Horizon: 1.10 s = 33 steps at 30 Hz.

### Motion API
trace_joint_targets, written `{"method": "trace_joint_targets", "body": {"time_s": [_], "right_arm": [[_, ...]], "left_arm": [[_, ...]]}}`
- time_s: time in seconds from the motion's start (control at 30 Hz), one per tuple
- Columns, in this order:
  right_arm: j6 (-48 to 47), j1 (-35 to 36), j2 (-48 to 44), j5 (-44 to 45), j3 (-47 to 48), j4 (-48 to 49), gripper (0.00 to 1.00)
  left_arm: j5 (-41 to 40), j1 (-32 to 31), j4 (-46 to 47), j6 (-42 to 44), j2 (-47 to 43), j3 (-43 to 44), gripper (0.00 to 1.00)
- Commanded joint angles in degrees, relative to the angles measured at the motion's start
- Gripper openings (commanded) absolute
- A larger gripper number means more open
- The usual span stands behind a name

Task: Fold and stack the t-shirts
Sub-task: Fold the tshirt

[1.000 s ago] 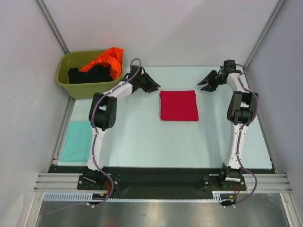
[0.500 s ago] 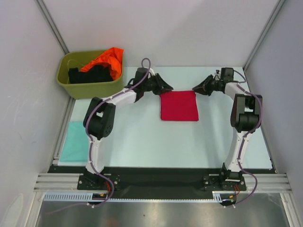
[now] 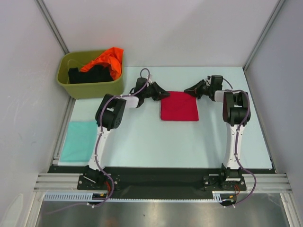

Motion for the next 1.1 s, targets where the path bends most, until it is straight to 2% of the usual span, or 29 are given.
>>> {"method": "trace_joint_targets", "body": {"time_s": [0.0, 0.13, 0.3, 0.57, 0.67, 0.73, 0.77, 0.9, 0.97, 1.07], "right_arm": [[3.8, -0.6, 2.7, 0.3, 0.8, 9.4, 0.13], [3.2, -2.2, 7.3, 1.1, 5.4, 8.4, 0.13], [0.5, -3.9, 10.5, 1.9, 11.5, 1.2, 0.14], [-8.3, -5.6, 2.9, 2.7, 18.0, -17.2, 0.19], [-11.0, -5.9, -1.2, 3.7, 18.8, -22.1, 0.22], [-11.7, -5.8, -4.4, 4.2, 17.4, -23.8, 0.25], [-11.5, -5.6, -5.8, 4.2, 16.1, -23.8, 0.26], [-8.2, -3.6, -10.9, 3.1, 7.0, -18.0, 0.28], [-4.9, -1.4, -12.7, 1.6, 0.0, -9.7, 0.29], [-2.7, 0.4, -13.0, 1.2, -5.9, -2.3, 0.28]], "left_arm": [[0.8, 1.7, 6.2, -1.8, 2.0, 4.6, 0.20], [0.9, 3.2, 4.3, -0.1, 6.2, 8.6, 0.20], [2.3, 4.9, -8.4, 7.0, 9.7, 17.1, 0.19], [0.9, 5.3, -24.5, 17.3, -2.4, 21.7, 0.27], [1.1, 4.3, -26.3, 18.2, -8.0, 19.9, 0.28], [1.8, 2.9, -25.2, 17.3, -10.4, 15.8, 0.28], [2.2, 2.2, -21.8, 16.7, -12.5, 11.4, 0.28], [4.0, -1.0, -10.3, 10.6, -16.0, -0.9, 0.27], [4.1, -3.0, -4.5, 9.0, -16.3, -6.9, 0.25], [4.2, -5.4, -2.7, 9.3, -15.0, -11.0, 0.24]]}}
